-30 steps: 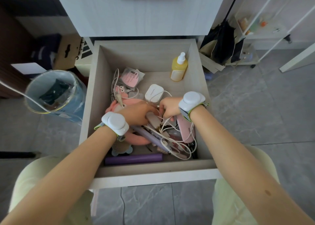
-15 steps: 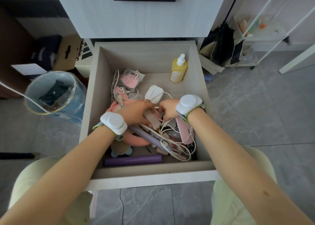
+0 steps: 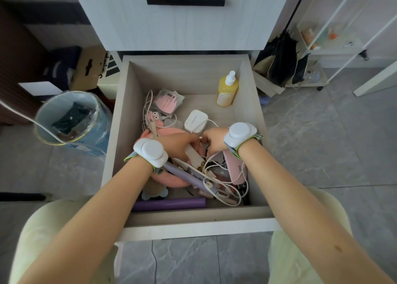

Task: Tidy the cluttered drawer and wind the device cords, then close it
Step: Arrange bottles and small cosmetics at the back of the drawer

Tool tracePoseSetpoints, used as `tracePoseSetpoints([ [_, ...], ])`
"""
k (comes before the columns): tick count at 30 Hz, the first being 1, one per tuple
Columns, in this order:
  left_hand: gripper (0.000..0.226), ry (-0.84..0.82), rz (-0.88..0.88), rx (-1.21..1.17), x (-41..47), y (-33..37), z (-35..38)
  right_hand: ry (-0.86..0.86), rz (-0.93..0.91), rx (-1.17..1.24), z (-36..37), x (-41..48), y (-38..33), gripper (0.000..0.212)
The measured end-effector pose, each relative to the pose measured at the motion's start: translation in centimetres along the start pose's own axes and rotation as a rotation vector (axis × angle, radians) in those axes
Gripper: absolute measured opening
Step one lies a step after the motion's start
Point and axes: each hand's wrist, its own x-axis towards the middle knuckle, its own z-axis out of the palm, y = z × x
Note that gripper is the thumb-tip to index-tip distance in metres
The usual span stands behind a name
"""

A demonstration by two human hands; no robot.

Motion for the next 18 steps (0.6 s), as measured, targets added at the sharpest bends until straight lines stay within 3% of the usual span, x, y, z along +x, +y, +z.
tracePoseSetpoints([
  [6, 0.037, 0.006, 0.039, -0.024, -1.2, 0.1, -0.6, 0.001, -0.006, 0.017, 0.1, 0.0, -0.1, 0.046],
  [11, 0.036, 0.110, -0.042, 0.022, -2.1, -0.1, -1.3, -0.003, -0.014, 0.056, -0.1, -0.1, 0.6, 0.054],
  [15, 0.038, 0.371, -0.135, -0.011, -3.8, -0.1, -2.9, 0.055, -0.021, 0.103, -0.9, -0.2, 1.1, 0.048],
  [18, 0.034, 0.621, -0.179, -0.183, -4.7, -0.3, -3.7, 0.342, 0.042, 0.237, -1.7, -0.2, 1.4, 0.035],
])
